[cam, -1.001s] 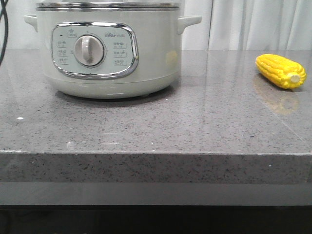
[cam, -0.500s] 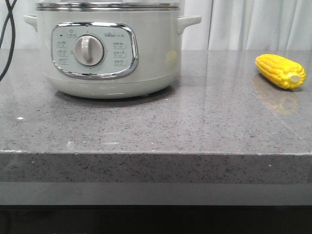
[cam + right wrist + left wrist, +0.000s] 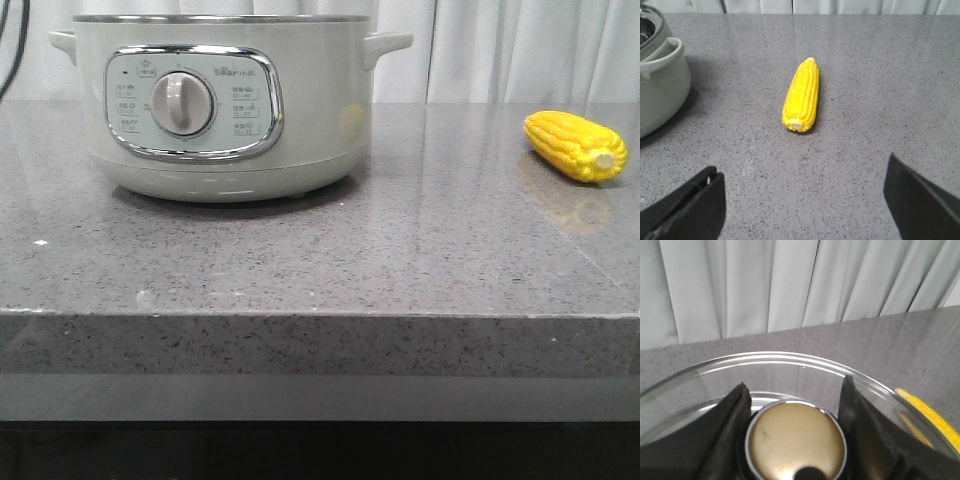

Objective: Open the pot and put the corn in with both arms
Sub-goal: 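Lower the right gripper onto the yellow corn cob and grasp it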

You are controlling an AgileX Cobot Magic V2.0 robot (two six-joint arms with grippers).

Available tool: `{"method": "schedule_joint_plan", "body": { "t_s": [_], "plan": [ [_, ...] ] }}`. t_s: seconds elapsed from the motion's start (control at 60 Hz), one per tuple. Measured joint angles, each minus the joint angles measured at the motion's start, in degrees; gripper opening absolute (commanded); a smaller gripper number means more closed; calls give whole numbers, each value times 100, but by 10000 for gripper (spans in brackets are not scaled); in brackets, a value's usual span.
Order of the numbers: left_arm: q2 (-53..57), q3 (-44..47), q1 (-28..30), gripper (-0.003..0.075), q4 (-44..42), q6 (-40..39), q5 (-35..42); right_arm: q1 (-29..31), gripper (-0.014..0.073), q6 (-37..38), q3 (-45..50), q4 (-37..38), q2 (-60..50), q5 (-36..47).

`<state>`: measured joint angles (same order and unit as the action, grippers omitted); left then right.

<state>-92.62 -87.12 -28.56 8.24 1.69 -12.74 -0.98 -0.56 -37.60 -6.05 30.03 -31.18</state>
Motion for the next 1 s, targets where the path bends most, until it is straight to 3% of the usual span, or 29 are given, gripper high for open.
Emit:
{"method": "schedule_joint_plan", "body": {
  "t_s": [0.4,0.717,1.001],
  "plan": [
    [1577,67,494,221,-44,0,-1151,0,652,0,0,0,0,-4],
    [3124,1813,1482,221,-133,0,-1449,0,652,0,0,0,110,-248],
    [4566,3175,2107,221,-206,0,-1864,0,652,0,-405,0,1058,-611]
  ]
}}
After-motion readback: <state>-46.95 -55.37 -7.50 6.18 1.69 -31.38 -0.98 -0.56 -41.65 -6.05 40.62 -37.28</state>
